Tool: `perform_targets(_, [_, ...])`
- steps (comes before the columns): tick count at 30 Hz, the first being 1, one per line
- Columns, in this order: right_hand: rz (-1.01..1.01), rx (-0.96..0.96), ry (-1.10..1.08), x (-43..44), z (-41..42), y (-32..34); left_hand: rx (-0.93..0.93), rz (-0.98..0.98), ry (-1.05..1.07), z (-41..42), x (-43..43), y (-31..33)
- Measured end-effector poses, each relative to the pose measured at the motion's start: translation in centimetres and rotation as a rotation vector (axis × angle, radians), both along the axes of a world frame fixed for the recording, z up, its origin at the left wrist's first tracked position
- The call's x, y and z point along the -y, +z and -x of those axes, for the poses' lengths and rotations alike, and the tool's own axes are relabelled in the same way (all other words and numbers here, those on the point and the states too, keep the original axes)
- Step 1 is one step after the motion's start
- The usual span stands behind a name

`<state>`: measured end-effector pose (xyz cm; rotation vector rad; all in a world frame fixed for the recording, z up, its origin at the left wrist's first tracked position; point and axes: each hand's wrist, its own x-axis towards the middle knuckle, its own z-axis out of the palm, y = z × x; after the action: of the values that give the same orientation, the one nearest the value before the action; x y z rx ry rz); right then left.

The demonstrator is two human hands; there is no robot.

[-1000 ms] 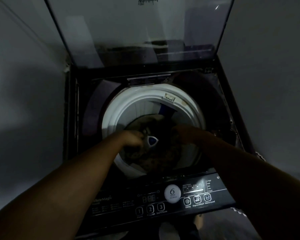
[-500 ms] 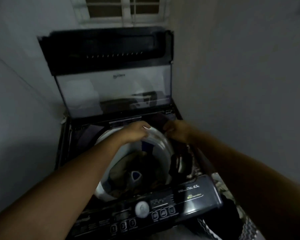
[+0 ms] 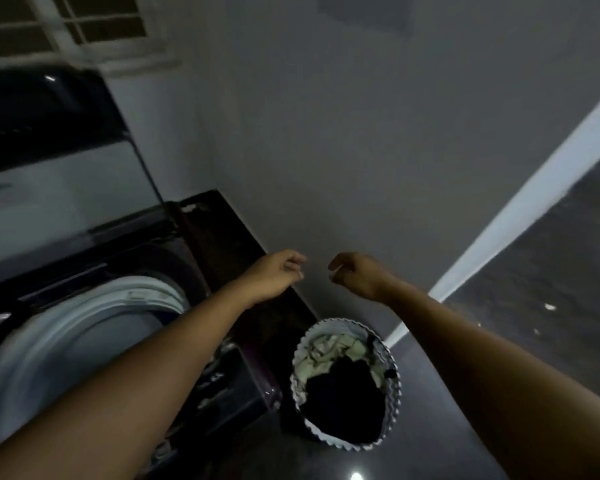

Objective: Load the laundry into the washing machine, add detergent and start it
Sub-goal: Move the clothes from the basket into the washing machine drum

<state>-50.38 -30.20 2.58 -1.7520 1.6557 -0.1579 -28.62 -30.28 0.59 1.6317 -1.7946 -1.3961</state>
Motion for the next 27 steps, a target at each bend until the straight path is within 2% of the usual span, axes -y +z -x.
perform_targets(8, [-0.218, 0.011, -0.118, -2.4, 10.7, -15.5, -0.013, -0.261, -0.012, 11.7, -1.4, -14.2])
perform_targets(15, [-0.343, 0.038, -0.125, -5.3, 13.4, -29.2, 0.085, -0.490, 0.041, 14.0, -4.4, -29.4])
perform_targets(20, [-0.467, 0.034, -0.110, -6.7, 12.8, -38.6, 0.245, -0.505, 0.073, 14.3, -6.0, -38.3])
perform_targets(23, [-0.507, 0.013, -0.073, -7.6, 12.4, -43.5, 0.368, -0.470, 0.017, 14.6, -6.8, -42.6])
perform_targets(27, [-0.551, -0.038, 0.002, -8.7, 11.9, -48.5, 0.441, -0.531, -0.067, 15.7, -7.8, -46.6])
